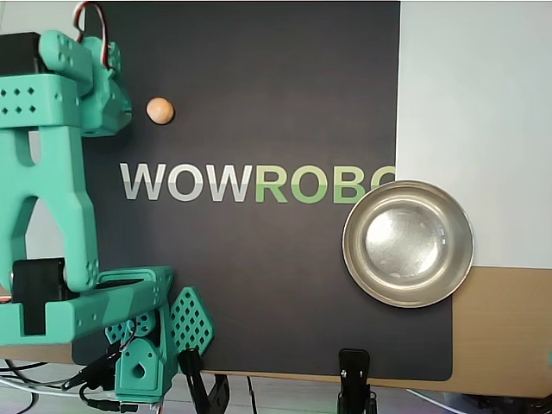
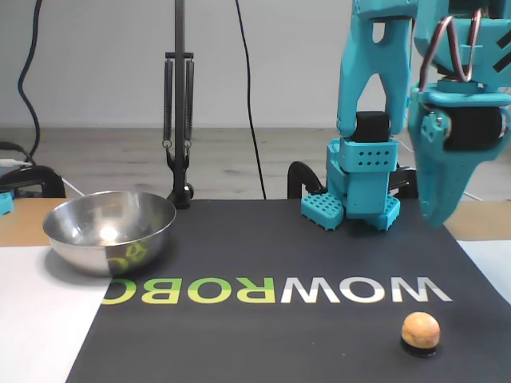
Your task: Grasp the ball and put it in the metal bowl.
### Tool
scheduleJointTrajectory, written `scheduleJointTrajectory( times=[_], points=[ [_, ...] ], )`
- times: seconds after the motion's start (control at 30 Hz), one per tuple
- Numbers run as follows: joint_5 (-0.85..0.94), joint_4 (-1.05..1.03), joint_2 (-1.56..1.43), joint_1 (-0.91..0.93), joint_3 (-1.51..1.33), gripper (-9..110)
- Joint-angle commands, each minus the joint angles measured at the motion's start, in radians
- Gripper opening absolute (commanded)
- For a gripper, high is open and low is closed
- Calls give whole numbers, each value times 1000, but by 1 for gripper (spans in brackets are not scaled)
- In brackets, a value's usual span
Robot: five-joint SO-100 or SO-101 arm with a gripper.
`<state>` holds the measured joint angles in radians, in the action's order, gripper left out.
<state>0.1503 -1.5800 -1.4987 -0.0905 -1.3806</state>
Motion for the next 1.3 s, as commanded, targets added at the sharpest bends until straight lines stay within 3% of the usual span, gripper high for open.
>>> scheduleJointTrajectory(
  times=[0.0,0.7,1.27],
  points=[
    [94,9,3,-2,40,1],
    [569,11,6,-2,40,1],
    [611,15,60,-2,41,1]
  ],
)
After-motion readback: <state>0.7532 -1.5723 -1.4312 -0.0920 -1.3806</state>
